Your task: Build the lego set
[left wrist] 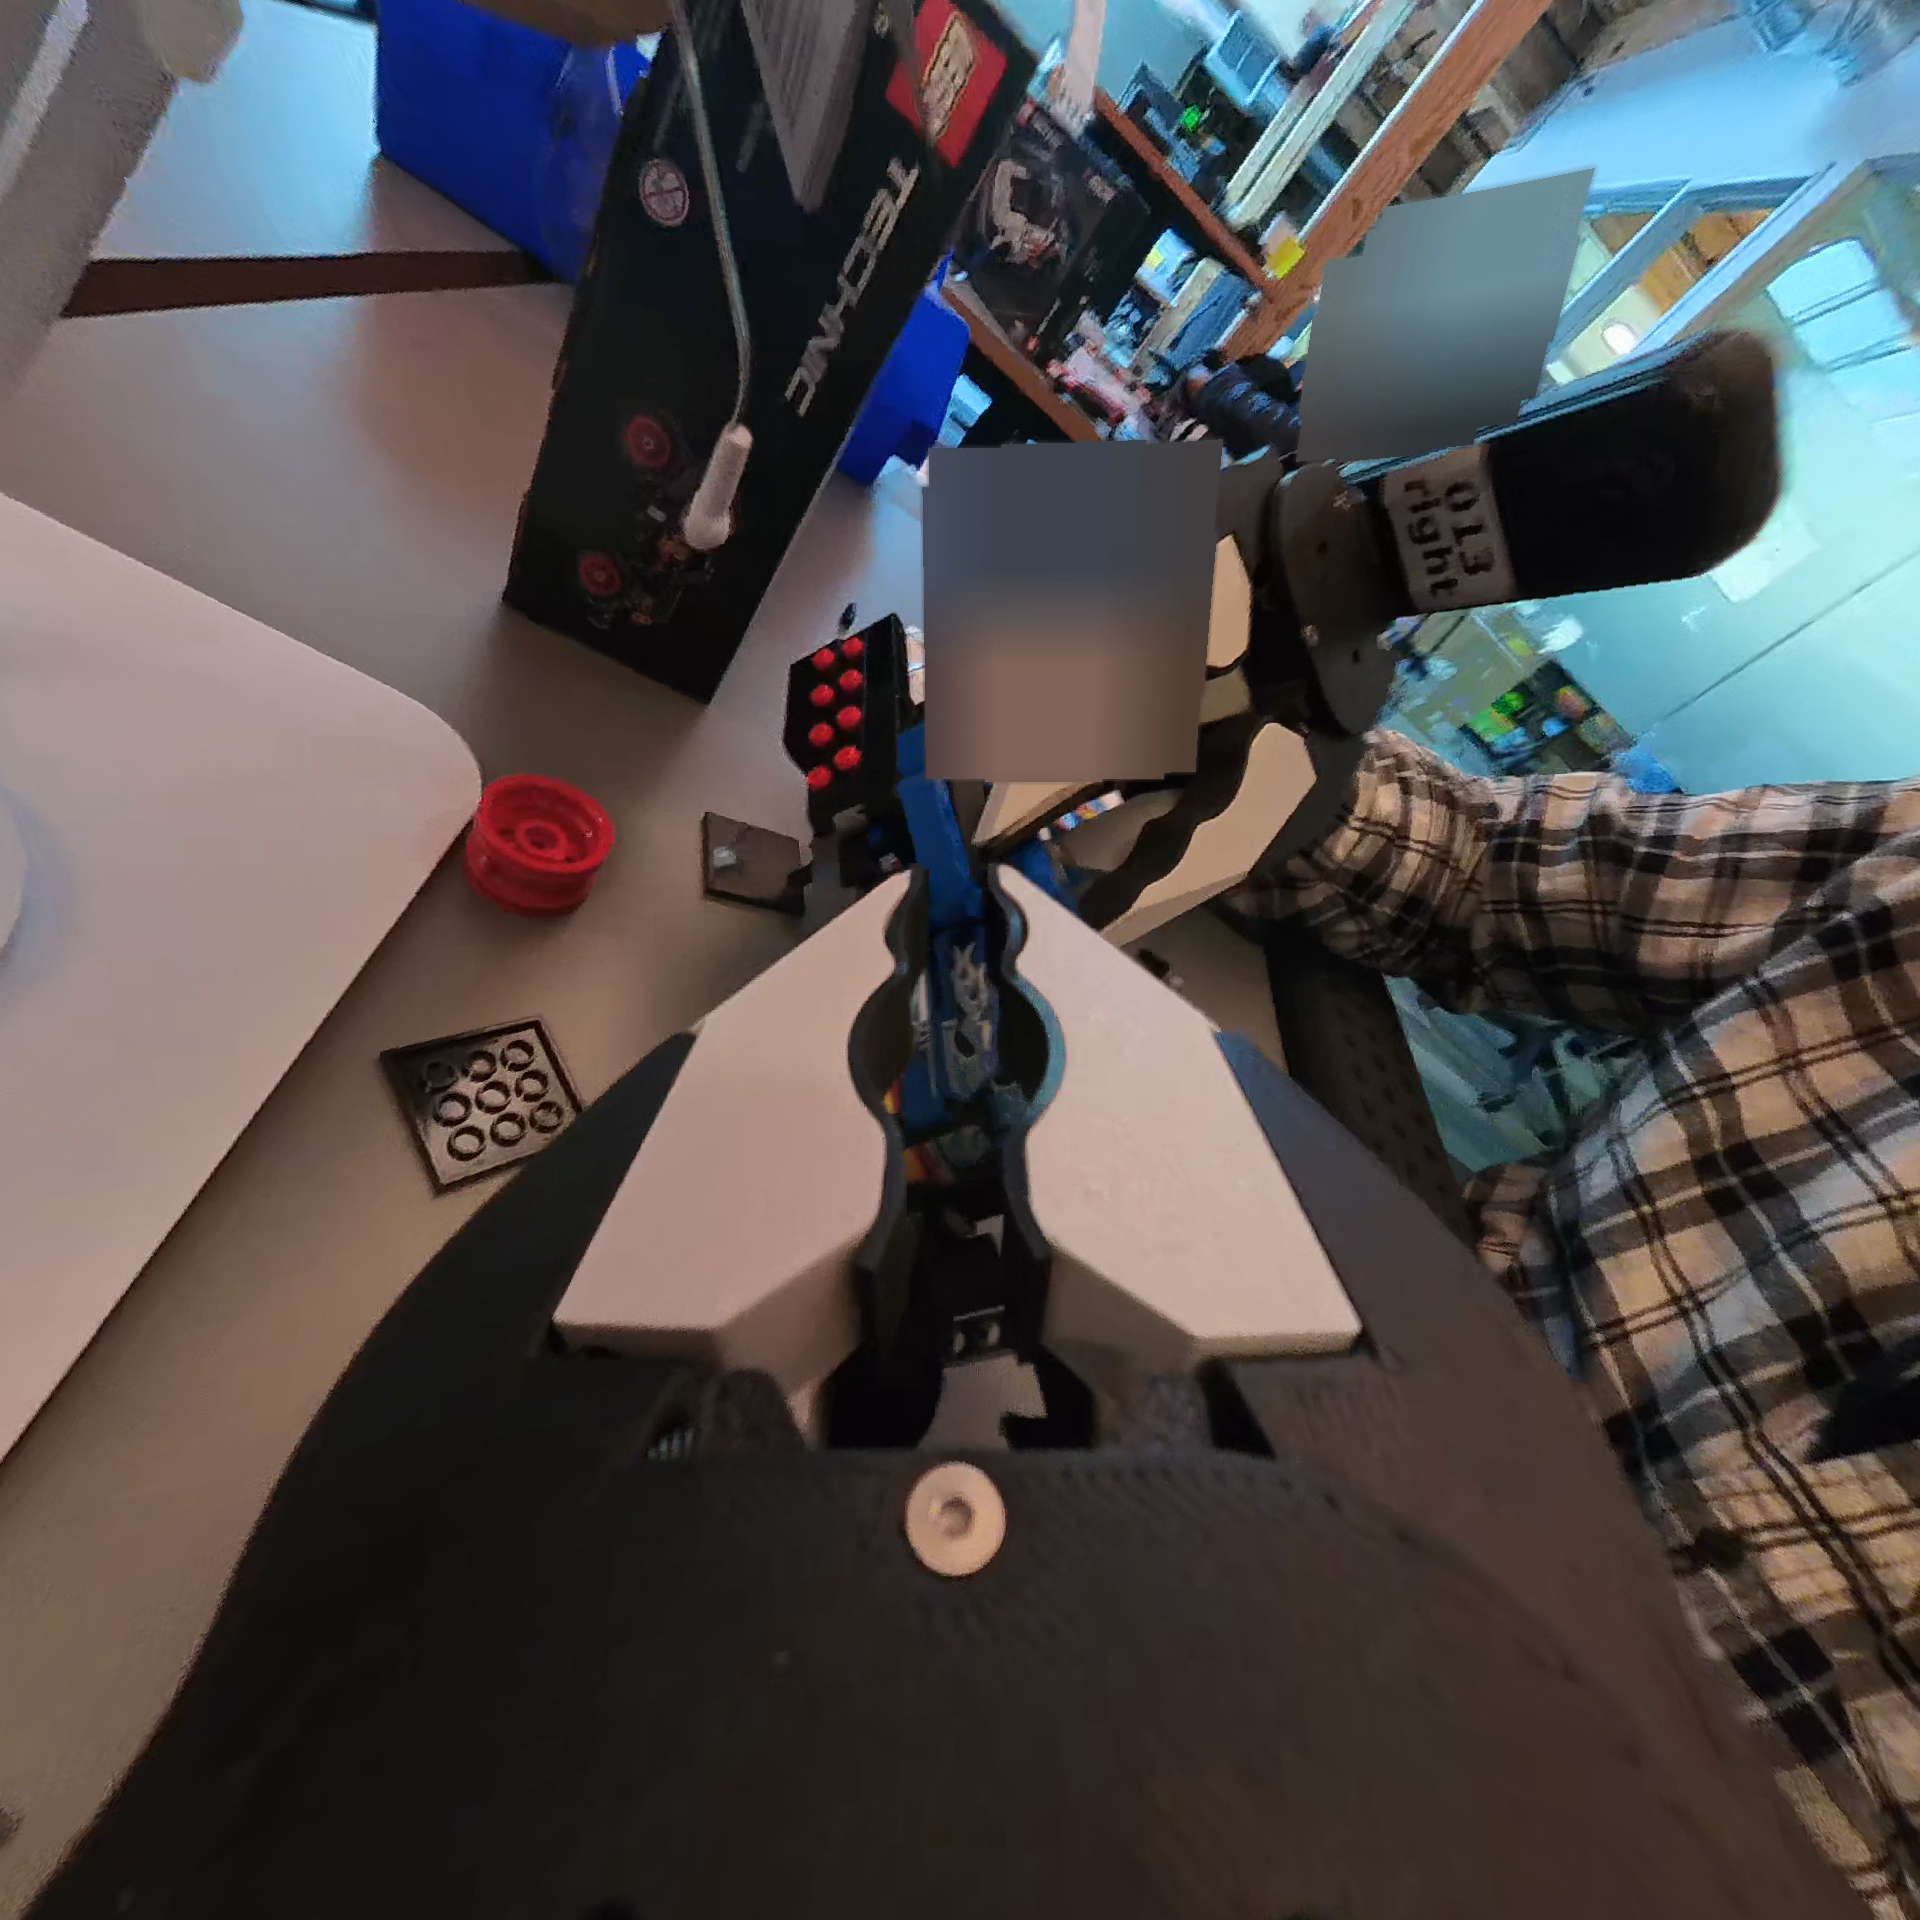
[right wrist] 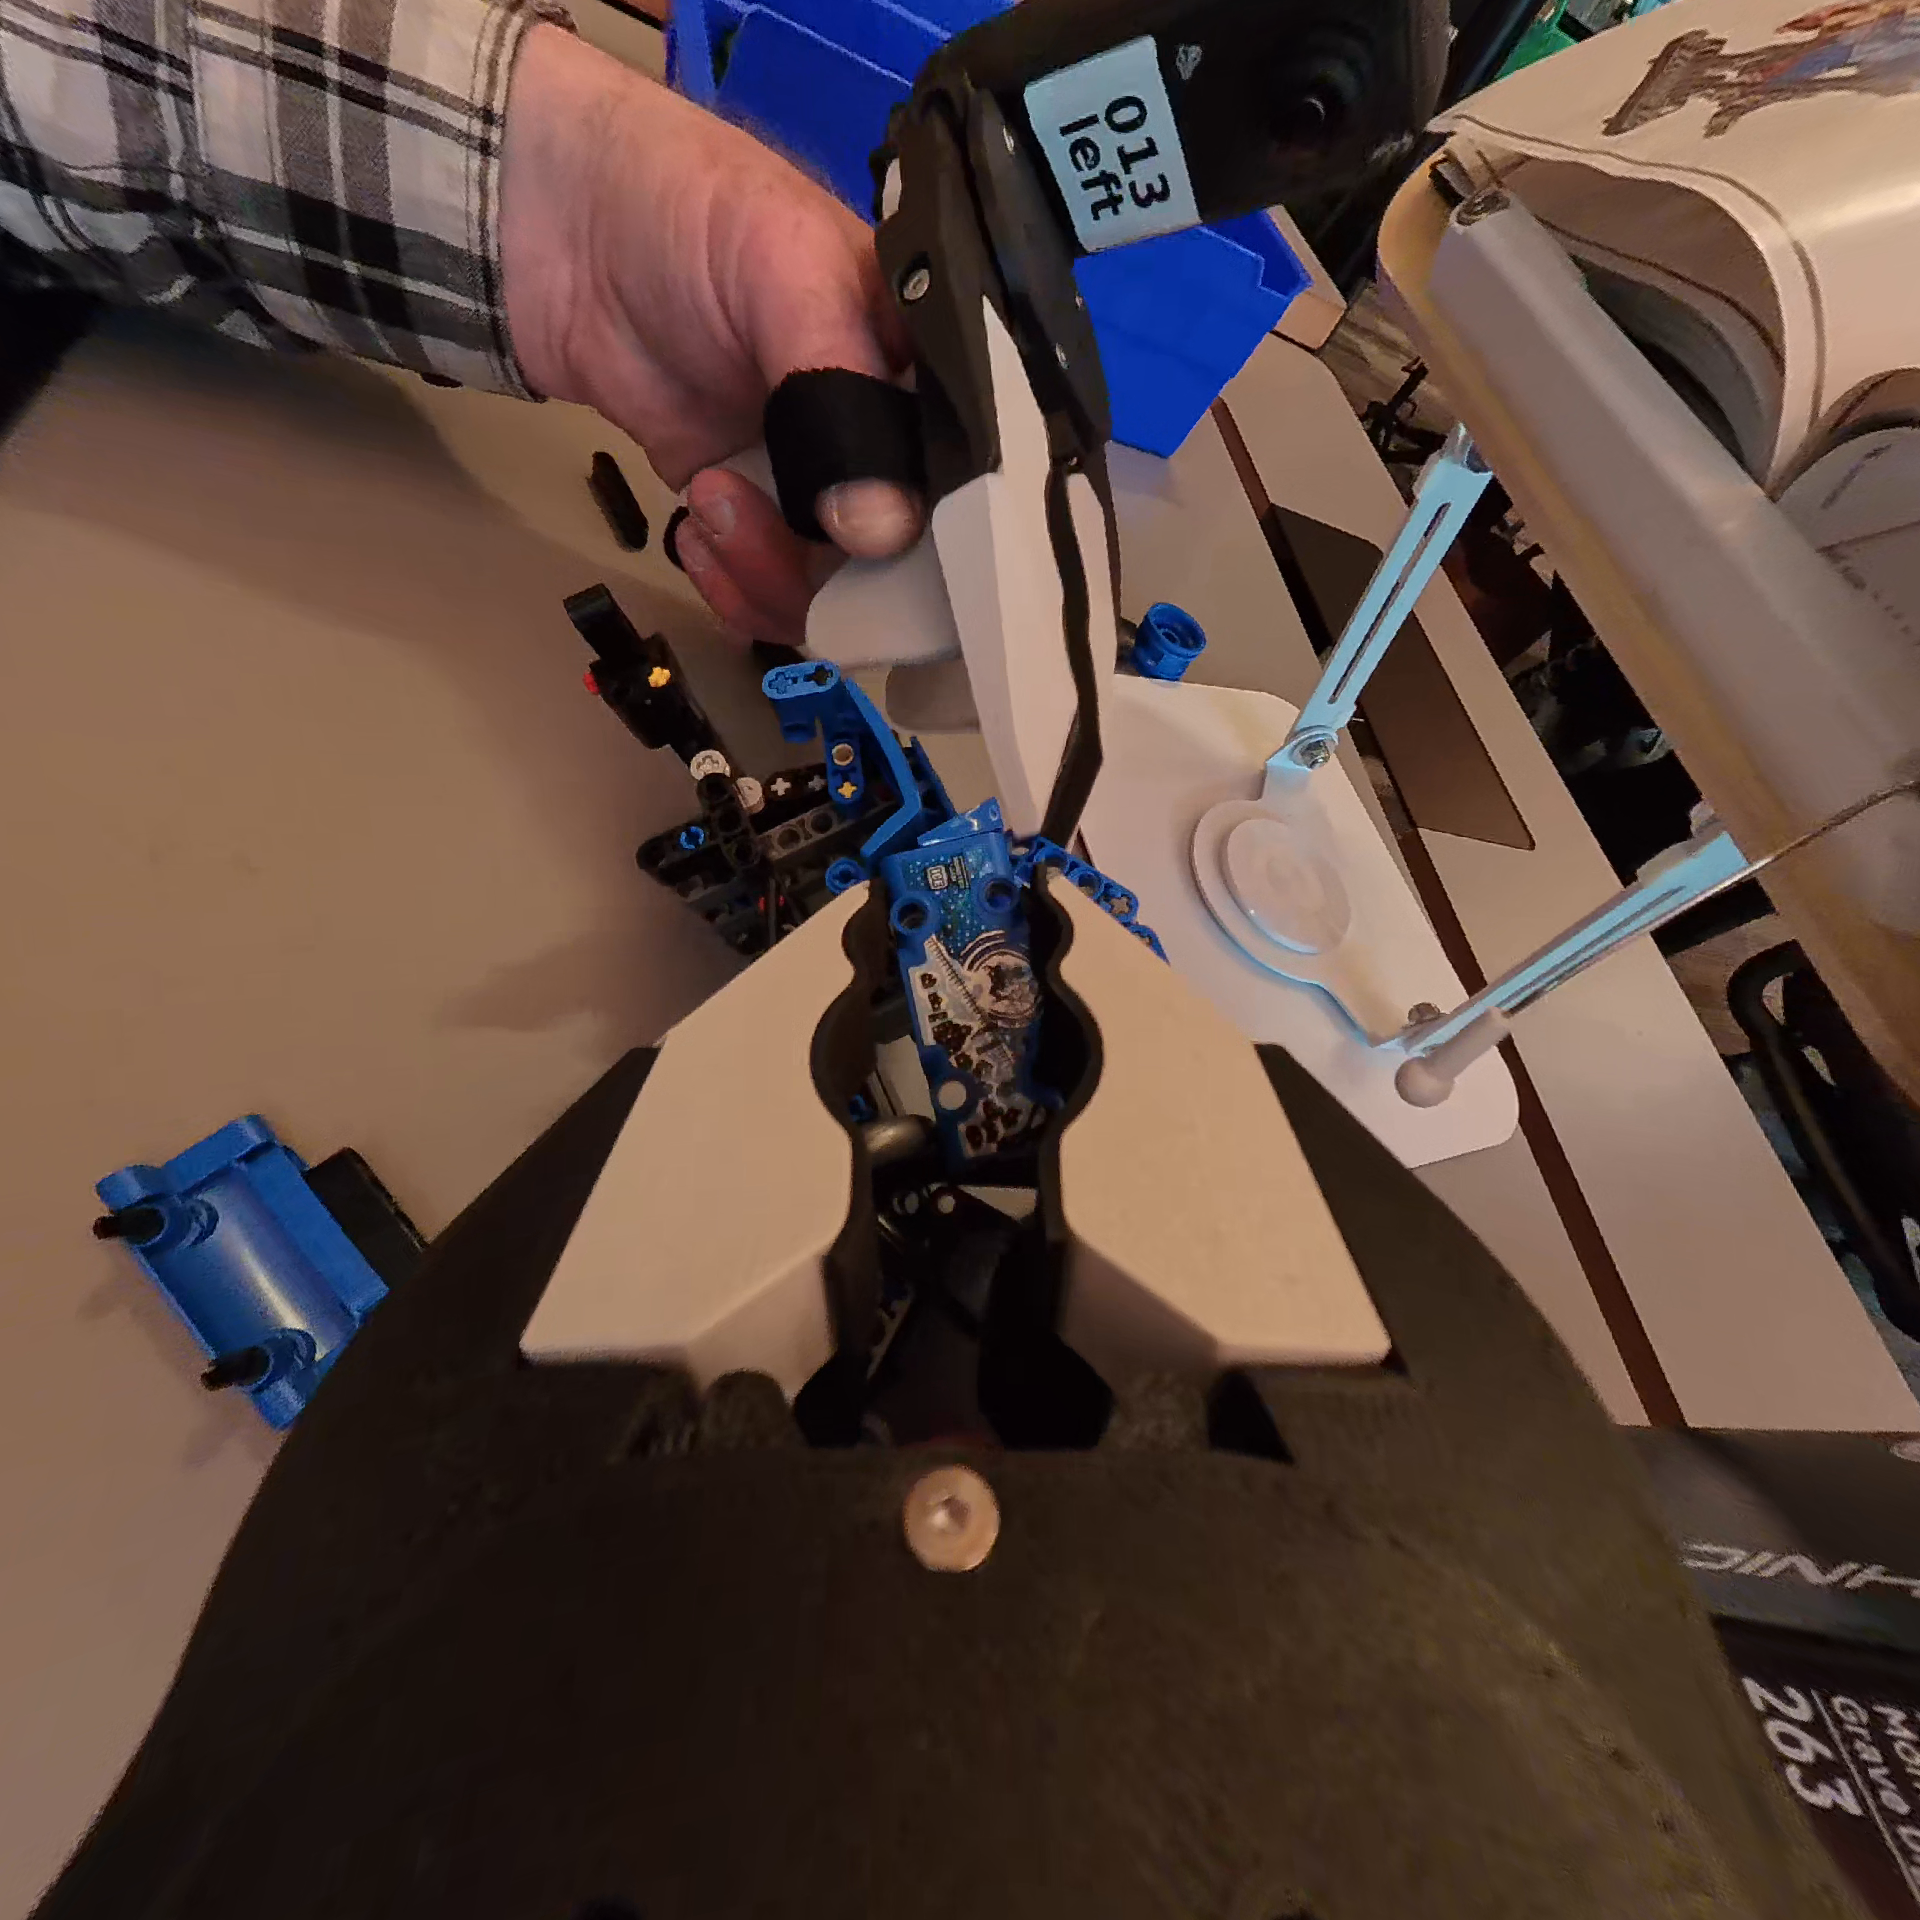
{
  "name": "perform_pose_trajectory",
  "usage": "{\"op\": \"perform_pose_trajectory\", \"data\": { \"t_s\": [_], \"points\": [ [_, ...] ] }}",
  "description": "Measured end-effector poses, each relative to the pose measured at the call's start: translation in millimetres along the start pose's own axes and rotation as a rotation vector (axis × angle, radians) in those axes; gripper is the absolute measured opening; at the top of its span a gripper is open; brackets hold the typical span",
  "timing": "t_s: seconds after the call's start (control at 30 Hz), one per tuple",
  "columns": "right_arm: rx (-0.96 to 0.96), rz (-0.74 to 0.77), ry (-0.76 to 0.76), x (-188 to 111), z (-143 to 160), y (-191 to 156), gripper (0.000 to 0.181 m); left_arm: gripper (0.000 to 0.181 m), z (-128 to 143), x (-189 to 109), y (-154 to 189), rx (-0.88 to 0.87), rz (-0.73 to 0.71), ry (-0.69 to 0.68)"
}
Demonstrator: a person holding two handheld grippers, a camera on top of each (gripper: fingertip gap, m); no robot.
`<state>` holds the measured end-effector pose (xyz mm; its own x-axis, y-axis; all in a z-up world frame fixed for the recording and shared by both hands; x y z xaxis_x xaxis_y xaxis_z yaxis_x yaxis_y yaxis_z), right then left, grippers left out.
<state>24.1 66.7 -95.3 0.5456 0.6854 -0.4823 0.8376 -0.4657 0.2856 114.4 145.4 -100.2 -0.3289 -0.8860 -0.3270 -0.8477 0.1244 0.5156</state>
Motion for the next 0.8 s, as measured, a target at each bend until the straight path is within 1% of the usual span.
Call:
{"op": "perform_pose_trajectory", "data": {
  "t_s": [0.07, 0.13, 0.33, 0.53, 0.63, 0.73, 0.8],
  "points": [
    [-0.002, -0.004, 0.004, -0.1, -0.3, -0.5, 0.025, 0.004, -2.2, -4.7, 0.0, 0.005, 0.011, 0.006],
    [-0.005, -0.012, 0.01, 1.0, -1.3, -1.9, 0.025, 0.0, 3.4, -0.4, 0.8, 0.019, 0.015, -0.03],
    [-0.001, -0.014, 0.021, 1.1, -2.2, -2.9, 0.024, 0.0, 4.7, 4.3, 3.5, 0.001, 0.017, -0.005],
    [-0.022, -0.028, 0.025, -0.1, -2.4, -6.8, 0.024, 0.0, 1.1, 10.2, 4.8, 0.018, -0.071, 0.025],
    [-0.02, -0.037, 0.033, -0.8, -2.3, -6.6, 0.024, 0.0, 2.6, 7.0, 6.3, 0.059, -0.083, 0.009],
    [-0.002, -0.068, 0.067, -1.6, -2.5, -7.7, 0.025, 0.011, 7.2, 2.2, 6.9, 0.018, -0.011, -0.025],
    [0.013, -0.075, 0.071, -1.9, -1.5, -6.7, 0.026, 0.015, 12.0, 1.9, 6.3, 0.021, 0.0, -0.049]
  ]
}}
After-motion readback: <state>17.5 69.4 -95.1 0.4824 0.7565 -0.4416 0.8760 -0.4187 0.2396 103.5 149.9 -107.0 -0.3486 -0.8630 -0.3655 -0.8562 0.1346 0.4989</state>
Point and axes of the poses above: each gripper's, where its closed fingertips meet, x out along the fingers, z out of its underside, y = z × x across the jaws, the point moved 6 cm from there along -x, back along the fingers, and after that the axes turned 12 degrees about -z, right-handed, at the moved point
